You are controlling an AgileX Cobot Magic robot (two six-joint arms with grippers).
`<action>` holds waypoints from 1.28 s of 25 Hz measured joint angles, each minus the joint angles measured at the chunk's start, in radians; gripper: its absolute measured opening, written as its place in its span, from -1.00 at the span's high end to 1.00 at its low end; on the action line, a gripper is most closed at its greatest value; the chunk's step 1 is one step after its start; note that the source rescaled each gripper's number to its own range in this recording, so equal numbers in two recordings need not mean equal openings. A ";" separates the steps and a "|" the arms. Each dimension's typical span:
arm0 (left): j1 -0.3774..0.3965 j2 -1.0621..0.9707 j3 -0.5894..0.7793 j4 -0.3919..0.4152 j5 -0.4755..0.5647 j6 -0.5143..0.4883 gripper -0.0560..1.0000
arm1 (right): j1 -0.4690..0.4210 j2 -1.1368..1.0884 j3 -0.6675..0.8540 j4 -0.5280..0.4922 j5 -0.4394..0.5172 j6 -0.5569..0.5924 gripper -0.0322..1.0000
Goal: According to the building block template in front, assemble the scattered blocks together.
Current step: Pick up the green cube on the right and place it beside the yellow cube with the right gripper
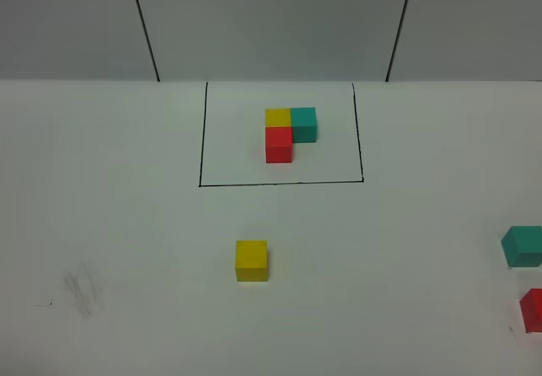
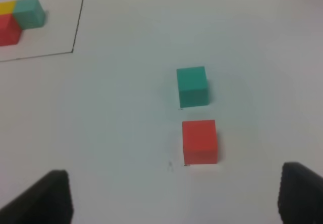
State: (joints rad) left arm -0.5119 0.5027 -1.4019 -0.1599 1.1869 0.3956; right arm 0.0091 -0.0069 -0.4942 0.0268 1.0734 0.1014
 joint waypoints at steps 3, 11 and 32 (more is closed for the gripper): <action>0.130 -0.066 0.079 -0.053 0.000 0.062 -0.52 | 0.000 0.000 0.000 0.000 0.000 0.000 -0.54; 0.384 -0.307 0.309 -0.065 -0.001 0.046 -0.49 | 0.000 0.000 0.000 0.000 0.000 0.000 -0.54; 0.474 -0.509 0.888 0.019 -0.119 -0.262 -0.44 | 0.000 0.000 0.000 0.000 0.000 0.000 -0.54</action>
State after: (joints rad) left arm -0.0379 -0.0059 -0.5134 -0.1409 1.0680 0.1339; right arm 0.0091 -0.0069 -0.4942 0.0268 1.0734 0.1014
